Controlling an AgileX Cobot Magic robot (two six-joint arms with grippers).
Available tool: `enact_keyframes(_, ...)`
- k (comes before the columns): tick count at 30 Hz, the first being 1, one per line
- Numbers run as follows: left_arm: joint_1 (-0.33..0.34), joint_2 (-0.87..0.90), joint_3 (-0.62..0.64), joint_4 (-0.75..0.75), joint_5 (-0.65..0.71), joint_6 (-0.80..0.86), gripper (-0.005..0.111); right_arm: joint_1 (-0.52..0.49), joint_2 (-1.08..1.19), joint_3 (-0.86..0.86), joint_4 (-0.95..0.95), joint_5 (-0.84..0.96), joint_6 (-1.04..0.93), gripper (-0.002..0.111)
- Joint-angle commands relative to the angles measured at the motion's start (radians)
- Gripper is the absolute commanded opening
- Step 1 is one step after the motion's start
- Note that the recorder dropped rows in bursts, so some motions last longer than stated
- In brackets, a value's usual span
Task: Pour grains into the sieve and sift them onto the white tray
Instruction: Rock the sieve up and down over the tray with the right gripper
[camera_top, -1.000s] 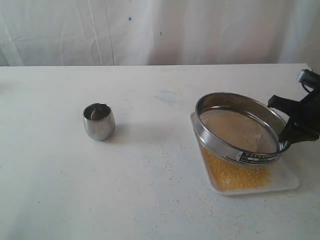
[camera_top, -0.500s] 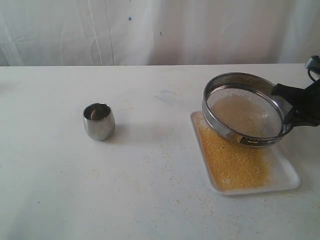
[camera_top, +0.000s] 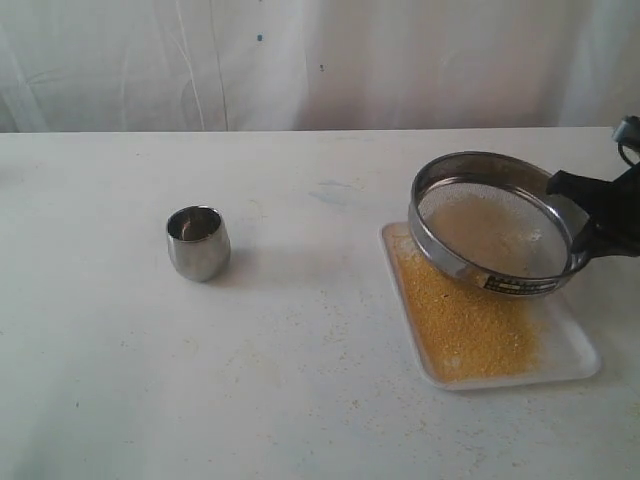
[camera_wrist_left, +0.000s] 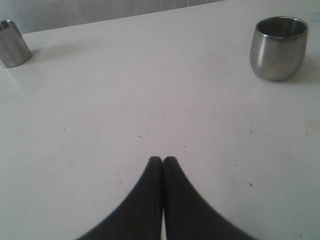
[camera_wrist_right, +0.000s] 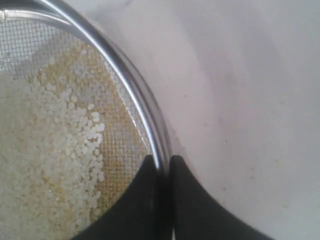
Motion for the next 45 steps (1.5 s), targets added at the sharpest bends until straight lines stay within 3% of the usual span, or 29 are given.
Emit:
enact_keyframes(1, -0.005, -0.005, 0.003, -0.006, 0.005, -0.002, 0.000, 0.002, -0.008, 0.008, -0.007, 0.115, -0.087, 0.000)
enact_keyframes(5, -0.005, -0.005, 0.003, -0.006, 0.005, -0.002, 0.000, -0.010, 0.024, -0.045, -0.017, 0.040, -0.002, 0.000)
enact_keyframes(9, -0.005, -0.005, 0.003, -0.006, 0.005, -0.002, 0.000, 0.003, 0.029, -0.056, -0.052, 0.242, -0.054, 0.000)
enact_keyframes(14, -0.005, -0.005, 0.003, -0.006, 0.005, -0.002, 0.000, -0.006, 0.035, -0.089, -0.065, 0.074, 0.000, 0.000)
enact_keyframes(19, -0.005, -0.005, 0.003, -0.006, 0.005, -0.002, 0.000, 0.003, 0.033, -0.097, -0.066, 0.340, -0.101, 0.000)
enact_keyframes(24, -0.005, -0.005, 0.003, -0.006, 0.005, -0.002, 0.000, 0.007, 0.037, -0.135, -0.066, 0.058, -0.054, 0.000)
enact_keyframes(30, -0.005, -0.005, 0.003, -0.006, 0.005, -0.002, 0.000, 0.014, 0.036, -0.128, -0.065, 0.264, -0.063, 0.000)
enact_keyframes(35, -0.005, -0.005, 0.003, -0.006, 0.005, -0.002, 0.000, 0.014, 0.050, -0.121, -0.061, 0.032, -0.061, 0.000)
enact_keyframes(41, -0.005, -0.005, 0.003, -0.006, 0.005, -0.002, 0.000, 0.020, 0.040, -0.081, -0.064, 0.226, -0.092, 0.000)
enact_keyframes(45, -0.005, -0.005, 0.003, -0.006, 0.005, -0.002, 0.000, 0.022, 0.041, -0.074, -0.062, 0.008, -0.094, 0.000)
